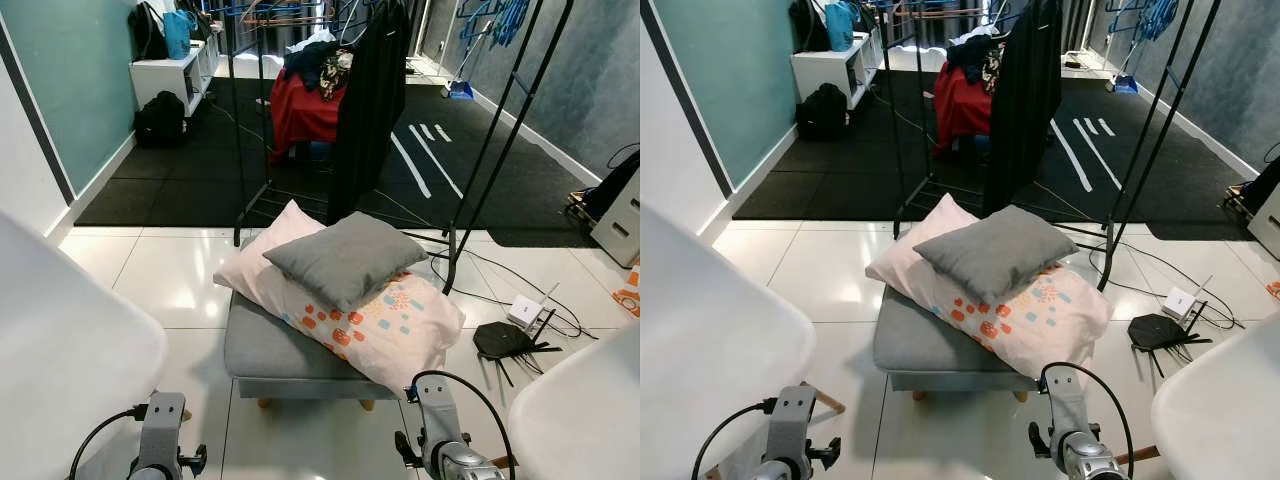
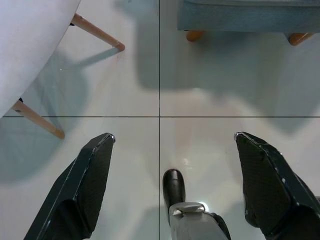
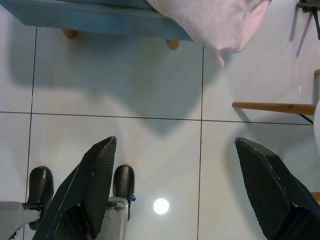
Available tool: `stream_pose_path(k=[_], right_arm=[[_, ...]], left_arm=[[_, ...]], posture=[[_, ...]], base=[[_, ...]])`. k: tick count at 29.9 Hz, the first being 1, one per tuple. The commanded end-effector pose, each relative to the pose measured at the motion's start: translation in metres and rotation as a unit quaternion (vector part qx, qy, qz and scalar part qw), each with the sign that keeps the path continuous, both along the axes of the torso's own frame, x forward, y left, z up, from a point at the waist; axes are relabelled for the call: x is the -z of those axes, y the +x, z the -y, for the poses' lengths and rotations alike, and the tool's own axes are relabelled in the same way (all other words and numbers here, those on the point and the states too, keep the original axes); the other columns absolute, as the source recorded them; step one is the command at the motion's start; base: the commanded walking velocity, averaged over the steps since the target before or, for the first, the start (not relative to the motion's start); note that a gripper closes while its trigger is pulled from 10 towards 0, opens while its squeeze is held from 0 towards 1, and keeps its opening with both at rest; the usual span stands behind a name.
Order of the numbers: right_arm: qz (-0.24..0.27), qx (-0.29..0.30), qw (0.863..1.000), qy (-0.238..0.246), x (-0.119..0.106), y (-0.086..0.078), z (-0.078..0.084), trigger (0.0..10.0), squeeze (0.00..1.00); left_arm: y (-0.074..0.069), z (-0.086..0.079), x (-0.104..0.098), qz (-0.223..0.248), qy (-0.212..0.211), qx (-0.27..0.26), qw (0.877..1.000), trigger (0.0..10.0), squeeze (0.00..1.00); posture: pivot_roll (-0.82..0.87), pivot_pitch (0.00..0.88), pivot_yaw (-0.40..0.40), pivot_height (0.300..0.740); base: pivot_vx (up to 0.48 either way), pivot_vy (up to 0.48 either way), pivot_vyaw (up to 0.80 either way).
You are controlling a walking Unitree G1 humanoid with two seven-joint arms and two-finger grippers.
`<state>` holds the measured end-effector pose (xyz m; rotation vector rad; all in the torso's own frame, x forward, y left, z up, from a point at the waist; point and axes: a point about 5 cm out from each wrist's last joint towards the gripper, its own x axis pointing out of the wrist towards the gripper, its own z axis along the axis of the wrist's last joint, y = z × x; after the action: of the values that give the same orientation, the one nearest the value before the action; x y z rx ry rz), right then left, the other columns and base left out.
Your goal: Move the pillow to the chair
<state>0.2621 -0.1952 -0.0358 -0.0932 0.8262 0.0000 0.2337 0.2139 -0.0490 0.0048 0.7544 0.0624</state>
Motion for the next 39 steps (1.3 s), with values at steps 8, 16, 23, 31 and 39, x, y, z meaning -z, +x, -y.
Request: stream_pose_path(k=[8,16,23,31,39], right_arm=[[-0.004,0.008,1.000,0.001,0.0024,-0.0033,0.0014,10.0,0.00],[-0.007,0.007,1.000,-0.002,0.0023,-0.0035,0.0025,10.0,0.00],[0.001,0.010,1.000,0.005,0.0017,-0.0028,0.0020,10.0,0.00],[0.007,0.017,1.000,0.010,0.0000,-0.0002,0.0008,10.0,0.00],[0.011,0.023,1.000,0.016,-0.0004,0.0005,-0.0009,10.0,0.00]], left_arm=[[0.0009,-0.0035,-0.0013,0.000,0.005,0.000,1.000,10.0,0.00],[0.0009,-0.0003,-0.0006,-0.002,0.001,0.008,1.000,10.0,0.00],[0.0016,-0.0002,-0.0012,0.003,-0.004,0.006,1.000,10.0,0.00],[0.0055,-0.0029,-0.0047,0.014,-0.011,-0.005,1.000,10.0,0.00],[0.0072,-0.0030,-0.0063,0.018,-0.018,0.006,1.000,10.0,0.00]], posture=[[-0.03,0.022,-0.062,0.740],[-0.03,0.019,-0.067,0.740],[-0.03,0.023,-0.070,0.740],[-0.03,0.055,-0.059,0.740],[-0.05,0.063,-0.043,0.740]], base=[[0.000,0.000,0.00],[0.000,0.000,0.00],[0.000,0.000,0.00],[0.000,0.000,0.00],[0.135,0.000,0.00]])
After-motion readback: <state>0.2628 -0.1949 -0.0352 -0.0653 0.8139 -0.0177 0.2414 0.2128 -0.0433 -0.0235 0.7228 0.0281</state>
